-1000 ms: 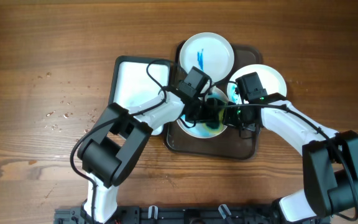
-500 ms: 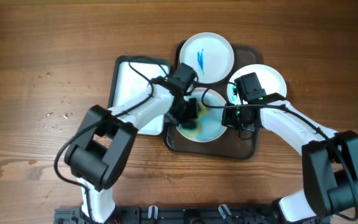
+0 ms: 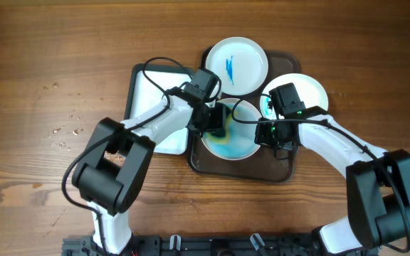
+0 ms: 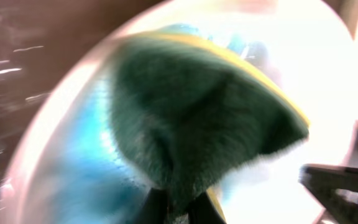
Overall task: Clean dirty plates on tray and stack at the side
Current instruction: 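Scrub the front plate with the sponge using the left gripper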
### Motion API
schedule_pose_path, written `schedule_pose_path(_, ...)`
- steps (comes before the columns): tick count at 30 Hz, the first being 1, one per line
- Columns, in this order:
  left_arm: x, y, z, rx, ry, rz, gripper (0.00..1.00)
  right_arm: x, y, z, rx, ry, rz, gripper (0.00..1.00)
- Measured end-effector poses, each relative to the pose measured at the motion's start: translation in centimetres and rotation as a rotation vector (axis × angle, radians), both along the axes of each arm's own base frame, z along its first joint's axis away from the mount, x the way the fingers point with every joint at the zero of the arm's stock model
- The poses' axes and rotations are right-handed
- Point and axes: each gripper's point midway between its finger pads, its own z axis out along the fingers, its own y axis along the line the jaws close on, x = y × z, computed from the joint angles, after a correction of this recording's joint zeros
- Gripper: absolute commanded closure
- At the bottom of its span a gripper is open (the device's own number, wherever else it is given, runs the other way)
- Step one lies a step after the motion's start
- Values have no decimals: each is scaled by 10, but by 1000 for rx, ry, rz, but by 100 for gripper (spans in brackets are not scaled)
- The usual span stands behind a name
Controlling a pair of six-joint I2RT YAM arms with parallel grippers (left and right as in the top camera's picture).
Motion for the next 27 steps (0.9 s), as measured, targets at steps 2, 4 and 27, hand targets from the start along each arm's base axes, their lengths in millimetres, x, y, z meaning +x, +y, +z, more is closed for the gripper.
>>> schedule_pose_path(2, -1, -12, 1, -64, 7, -25, 96, 0, 0, 0, 0, 0, 1, 96)
schedule_pose_path(4, -4, -23, 1, -111, 11, -49, 96, 0, 0, 0, -1, -1, 3, 96)
schedule_pose_path(27, 3, 34, -2, 83, -13, -23, 96, -1, 1, 0, 1, -2, 24, 96)
